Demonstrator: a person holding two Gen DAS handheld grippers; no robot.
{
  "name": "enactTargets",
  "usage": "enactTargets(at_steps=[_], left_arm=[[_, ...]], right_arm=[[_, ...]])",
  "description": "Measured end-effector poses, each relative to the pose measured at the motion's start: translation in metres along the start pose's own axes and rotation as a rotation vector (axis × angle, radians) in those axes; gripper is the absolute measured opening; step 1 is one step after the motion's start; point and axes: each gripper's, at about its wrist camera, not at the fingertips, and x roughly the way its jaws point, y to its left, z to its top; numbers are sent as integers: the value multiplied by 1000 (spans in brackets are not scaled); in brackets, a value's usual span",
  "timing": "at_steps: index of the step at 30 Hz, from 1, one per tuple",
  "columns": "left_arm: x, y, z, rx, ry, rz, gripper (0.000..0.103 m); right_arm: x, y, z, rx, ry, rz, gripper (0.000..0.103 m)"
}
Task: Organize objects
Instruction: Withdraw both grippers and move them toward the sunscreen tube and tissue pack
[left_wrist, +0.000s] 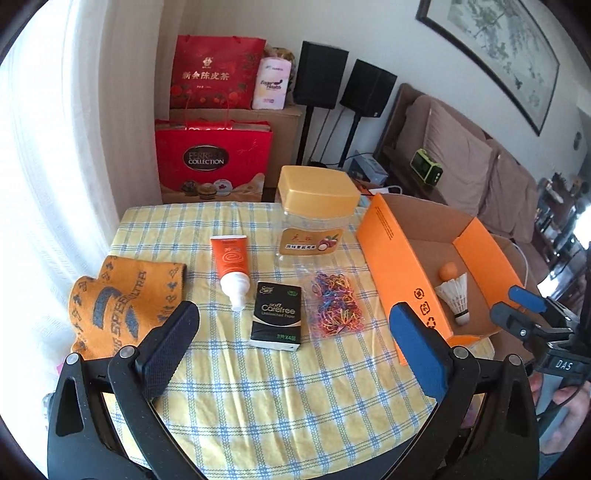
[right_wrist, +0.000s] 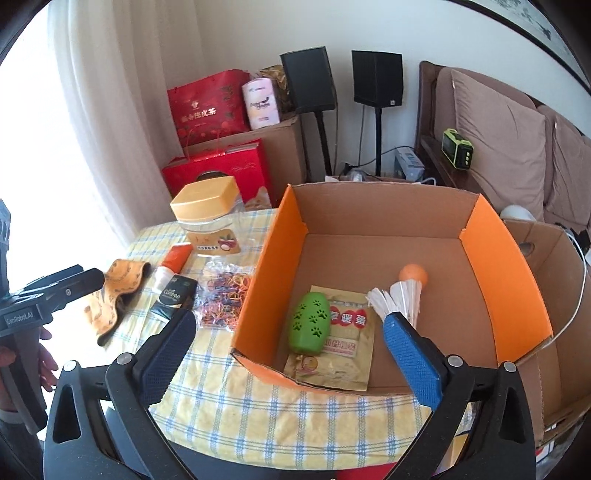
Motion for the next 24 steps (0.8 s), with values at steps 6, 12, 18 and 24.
enactTargets(at_steps=[6, 12, 18, 24], left_arm=[[0, 27, -8, -35, 7, 54, 103], [0, 53, -15, -77, 9, 66, 103], [-3, 81, -19, -131, 1, 95, 103], [-6, 111, -23, -182, -5, 131, 103]], right_arm=[[8, 23, 2, -35, 12, 50, 103], [19, 44, 3, -62, 22, 84, 103], [28, 68, 5, -96, 24, 121, 102], [40, 88, 5, -112, 40, 155, 101]])
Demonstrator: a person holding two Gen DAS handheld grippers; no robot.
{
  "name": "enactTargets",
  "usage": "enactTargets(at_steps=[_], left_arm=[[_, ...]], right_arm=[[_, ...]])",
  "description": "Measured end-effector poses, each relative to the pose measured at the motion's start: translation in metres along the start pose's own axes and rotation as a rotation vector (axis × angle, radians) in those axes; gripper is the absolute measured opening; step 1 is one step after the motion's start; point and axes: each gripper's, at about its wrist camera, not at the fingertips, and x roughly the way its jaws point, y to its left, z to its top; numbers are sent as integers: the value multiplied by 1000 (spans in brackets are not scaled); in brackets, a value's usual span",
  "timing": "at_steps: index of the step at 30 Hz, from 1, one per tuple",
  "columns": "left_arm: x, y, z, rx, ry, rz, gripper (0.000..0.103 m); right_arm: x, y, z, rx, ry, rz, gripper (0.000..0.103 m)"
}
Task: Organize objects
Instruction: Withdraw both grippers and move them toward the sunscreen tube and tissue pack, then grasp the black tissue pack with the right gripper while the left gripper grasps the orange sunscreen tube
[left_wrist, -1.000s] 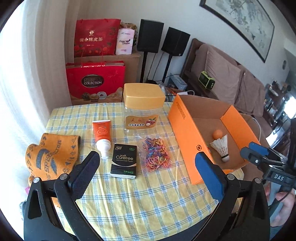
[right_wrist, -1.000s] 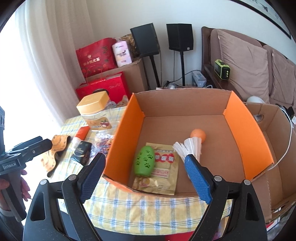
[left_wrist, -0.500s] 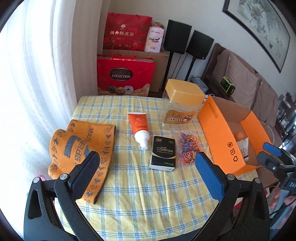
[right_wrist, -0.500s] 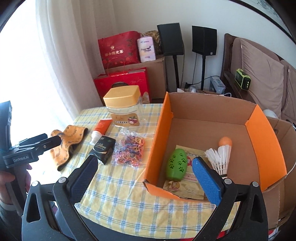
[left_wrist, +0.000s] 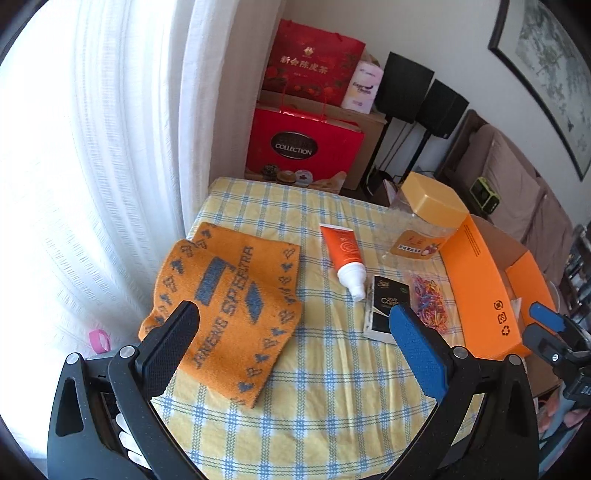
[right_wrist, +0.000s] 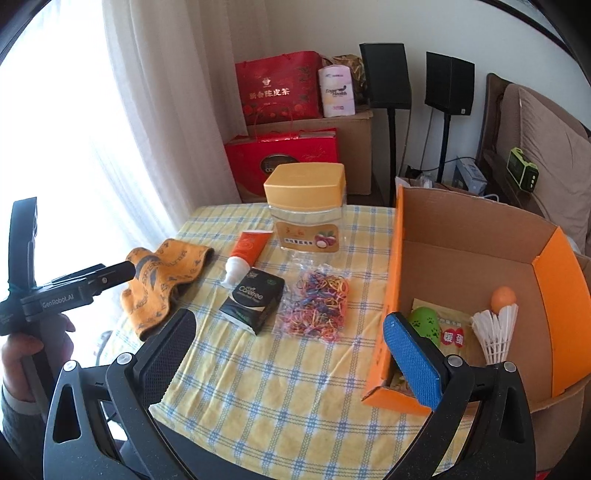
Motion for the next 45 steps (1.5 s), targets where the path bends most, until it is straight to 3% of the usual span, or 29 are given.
enactTargets(at_steps=[13, 18, 31, 45], left_arm=[[20, 23, 4, -37, 31, 7, 103], [36, 11, 14, -25, 39, -15, 103], [86, -21, 44, -23, 81, -24, 103], [114, -28, 49, -13, 122, 0, 103]], right_arm=[[41, 24, 3, -25, 55, 37, 92], [62, 29, -1, -34, 86, 33, 76], [133, 42, -8, 1, 140, -9, 68], [154, 48, -14, 24, 142, -54, 64]])
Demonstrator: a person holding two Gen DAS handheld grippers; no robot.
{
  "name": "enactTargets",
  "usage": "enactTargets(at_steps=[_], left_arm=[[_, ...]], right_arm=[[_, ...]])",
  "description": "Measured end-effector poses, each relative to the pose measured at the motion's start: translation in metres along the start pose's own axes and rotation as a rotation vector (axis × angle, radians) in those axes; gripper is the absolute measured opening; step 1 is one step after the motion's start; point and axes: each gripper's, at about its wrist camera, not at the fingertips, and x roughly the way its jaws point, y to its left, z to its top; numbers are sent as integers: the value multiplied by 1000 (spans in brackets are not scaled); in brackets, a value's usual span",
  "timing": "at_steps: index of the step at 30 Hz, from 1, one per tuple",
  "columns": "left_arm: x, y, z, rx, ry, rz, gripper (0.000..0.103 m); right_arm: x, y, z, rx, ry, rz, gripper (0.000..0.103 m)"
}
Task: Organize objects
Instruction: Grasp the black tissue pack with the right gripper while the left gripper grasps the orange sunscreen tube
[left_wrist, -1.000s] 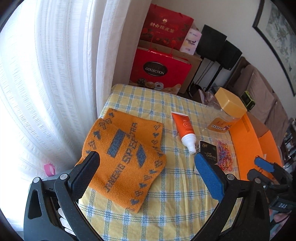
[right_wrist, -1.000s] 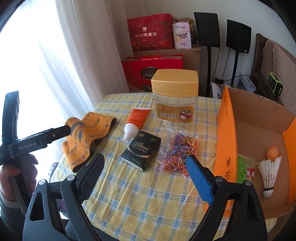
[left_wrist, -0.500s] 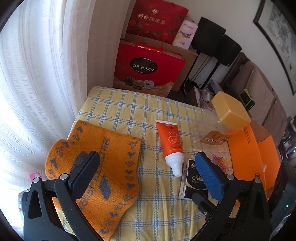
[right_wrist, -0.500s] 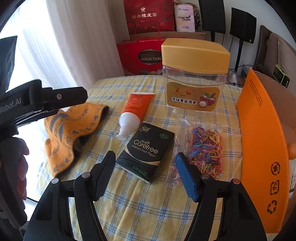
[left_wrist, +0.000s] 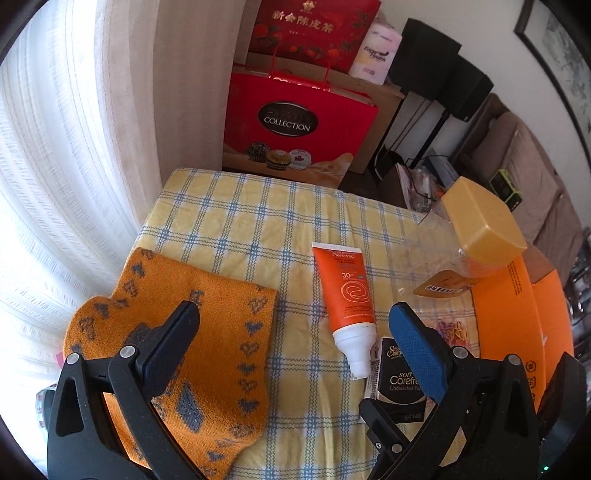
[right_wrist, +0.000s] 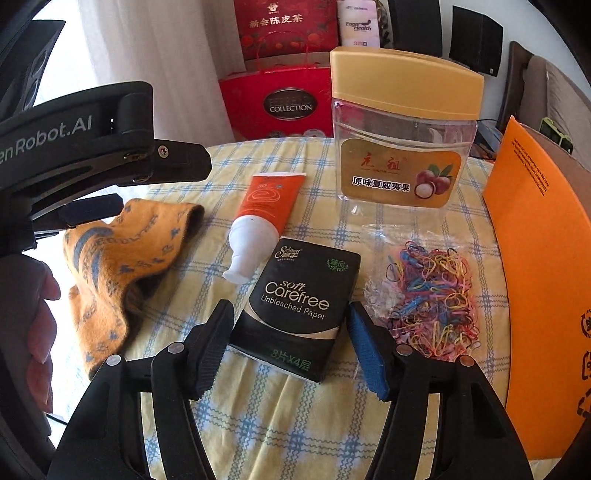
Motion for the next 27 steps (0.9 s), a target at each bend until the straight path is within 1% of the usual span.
enactTargets(at_steps=[3, 9, 11, 15, 17, 18, 20, 24, 25, 26, 27], left_arm=[[1, -5, 0, 10, 2, -4, 103], [10, -20, 5, 44, 22, -5, 102], [19, -26, 7, 58, 47, 3, 94], [39, -34, 11, 74, 94, 10, 94], [49, -39, 12, 92, 116, 32, 83], [53, -42, 12, 102, 126, 43, 81], [61, -47, 13, 120, 134, 61, 81], [75, -52, 15, 119, 153, 84, 81], [78, -52, 15, 118, 159, 86, 78], [82, -54, 14, 120, 166, 88, 73], [86, -55, 14, 125, 173, 98, 71]], right_arm=[[-2, -2, 0, -6, -3, 6, 61], [-17, -7, -2, -28, 3, 54, 57], [-25, -10, -2, -32, 4, 66, 56], [-39, -16, -4, -48, 13, 83, 56], [-45, -19, -7, -56, 14, 93, 56], [-48, -20, -8, -59, 14, 97, 56], [-53, -23, -10, -61, 19, 106, 56], [-60, -24, -14, -60, 16, 114, 56], [-60, -25, -14, -56, 14, 115, 56], [-62, -25, -15, -55, 12, 118, 56], [-65, -25, -16, -52, 10, 120, 56]])
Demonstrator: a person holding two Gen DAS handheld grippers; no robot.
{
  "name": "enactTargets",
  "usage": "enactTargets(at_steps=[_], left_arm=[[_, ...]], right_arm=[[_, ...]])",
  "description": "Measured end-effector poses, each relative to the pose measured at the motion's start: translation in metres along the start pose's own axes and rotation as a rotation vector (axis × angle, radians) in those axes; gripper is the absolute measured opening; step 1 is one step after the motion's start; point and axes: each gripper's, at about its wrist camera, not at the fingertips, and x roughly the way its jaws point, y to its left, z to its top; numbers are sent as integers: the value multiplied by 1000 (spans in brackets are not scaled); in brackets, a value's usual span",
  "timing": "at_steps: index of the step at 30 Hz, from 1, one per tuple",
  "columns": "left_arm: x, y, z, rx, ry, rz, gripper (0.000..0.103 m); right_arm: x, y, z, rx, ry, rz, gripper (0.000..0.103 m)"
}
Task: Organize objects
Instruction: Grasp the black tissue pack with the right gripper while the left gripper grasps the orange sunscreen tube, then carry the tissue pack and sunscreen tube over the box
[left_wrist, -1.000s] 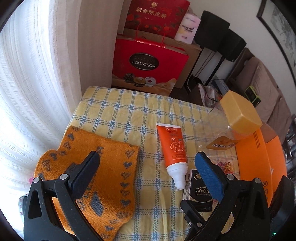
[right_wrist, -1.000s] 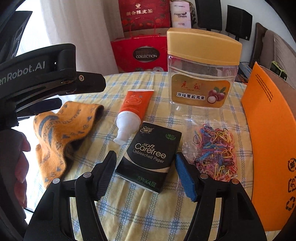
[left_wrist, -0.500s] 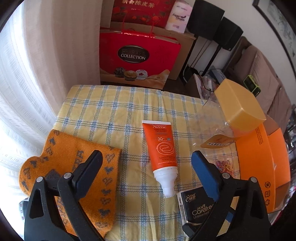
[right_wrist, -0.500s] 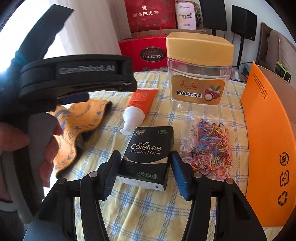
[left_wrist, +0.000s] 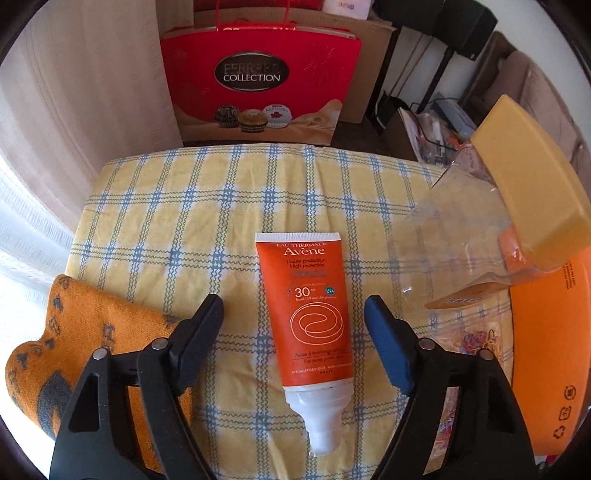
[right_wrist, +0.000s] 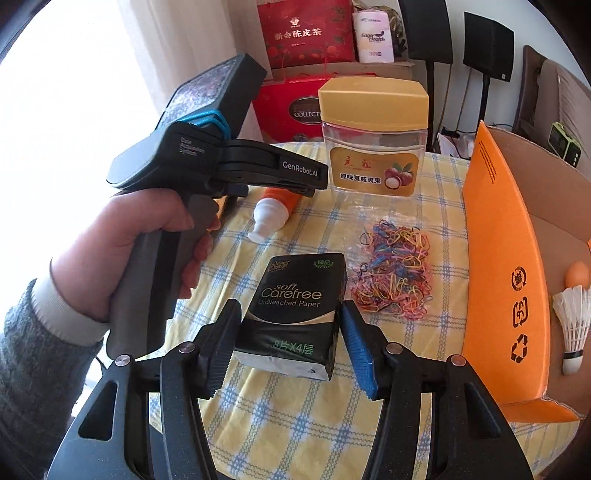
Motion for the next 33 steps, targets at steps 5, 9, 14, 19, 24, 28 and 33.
enactTargets(at_steps=[5, 9, 14, 19, 24, 28, 33], left_arm=[[1, -6, 3, 35, -30, 20, 44], [-3, -10, 2, 35, -32, 10, 42], [-23, -8, -3, 23, -61, -15, 42], [-52, -8, -12, 31, -104, -54, 42], [-82, -9, -31, 39, -160, -88, 41], [-106, -14, -40, 45, -192, -132, 41], [-136, -24, -45, 60, -240, -181, 41]], right_arm=[[-16, 6, -4, 0, -23, 9, 56], [-27, 4, -3, 2, -40, 18, 56], [-43, 6, -4, -2, -66, 23, 56], [-59, 1, 0, 7, -99, 30, 56], [-81, -6, 0, 26, -141, 28, 56], [-101, -16, 1, 42, -176, 15, 56], [-128, -35, 2, 75, -219, -15, 56]])
